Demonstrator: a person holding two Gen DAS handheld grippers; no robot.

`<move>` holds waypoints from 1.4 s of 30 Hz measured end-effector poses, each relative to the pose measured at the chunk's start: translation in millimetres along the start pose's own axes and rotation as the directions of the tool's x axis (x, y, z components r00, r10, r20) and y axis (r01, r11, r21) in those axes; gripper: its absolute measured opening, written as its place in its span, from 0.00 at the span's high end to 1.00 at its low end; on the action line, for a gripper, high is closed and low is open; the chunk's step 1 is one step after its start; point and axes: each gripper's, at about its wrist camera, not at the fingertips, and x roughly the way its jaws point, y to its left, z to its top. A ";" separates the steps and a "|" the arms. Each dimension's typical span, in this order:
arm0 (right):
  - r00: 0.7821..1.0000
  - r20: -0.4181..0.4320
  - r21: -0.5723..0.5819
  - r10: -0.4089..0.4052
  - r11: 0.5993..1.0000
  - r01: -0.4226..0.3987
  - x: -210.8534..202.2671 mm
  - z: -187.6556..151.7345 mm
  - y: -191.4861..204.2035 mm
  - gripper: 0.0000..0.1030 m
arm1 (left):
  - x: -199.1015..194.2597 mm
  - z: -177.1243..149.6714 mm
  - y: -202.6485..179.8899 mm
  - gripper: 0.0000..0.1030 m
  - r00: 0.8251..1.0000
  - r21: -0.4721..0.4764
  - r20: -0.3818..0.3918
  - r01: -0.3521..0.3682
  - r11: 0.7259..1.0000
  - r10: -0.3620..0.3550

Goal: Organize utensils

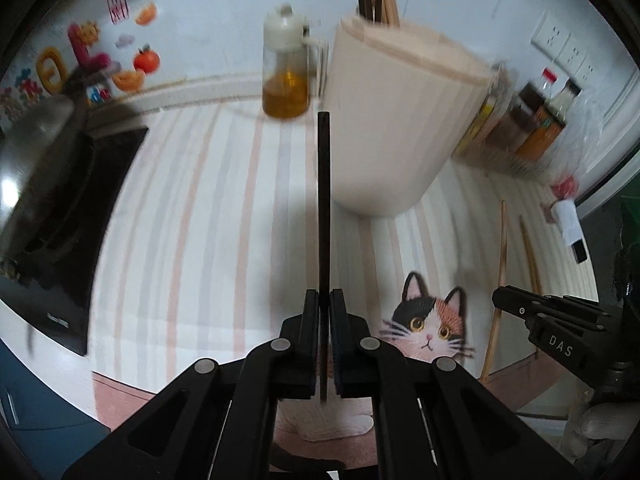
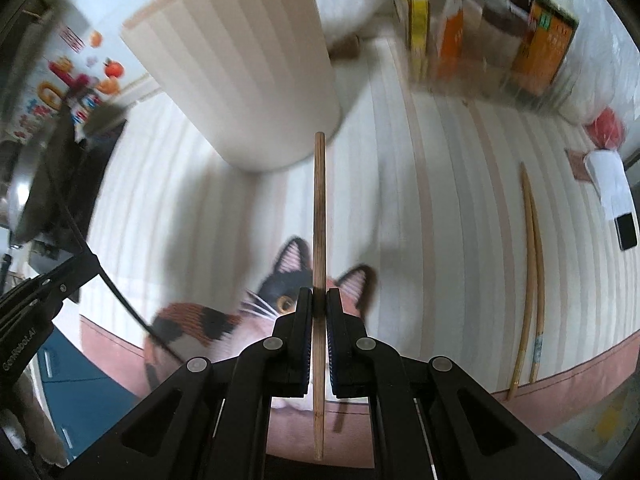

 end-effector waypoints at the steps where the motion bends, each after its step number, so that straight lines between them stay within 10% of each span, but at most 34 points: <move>1: 1.000 0.017 -0.001 0.007 1.000 -0.007 -7.9 9.8 -2.7 0.93 | -7.4 1.7 -0.6 0.97 1.000 -0.001 0.022 -0.002 1.000 0.002; 13: 0.963 0.255 -0.040 0.087 0.996 -0.079 -95.9 68.9 26.1 0.93 | -90.4 52.7 8.9 0.98 0.960 -0.020 0.279 0.017 1.000 -0.011; 32: 0.828 0.535 -0.076 0.167 0.986 -0.149 -209.2 159.8 50.5 0.93 | -203.7 119.9 -11.9 0.98 0.850 0.043 0.511 0.123 0.991 -0.127; 42: 0.796 0.594 -0.003 0.113 0.990 -0.139 -184.7 228.2 35.6 0.94 | -163.9 183.1 -38.6 0.98 0.871 0.061 0.475 0.112 0.992 -0.127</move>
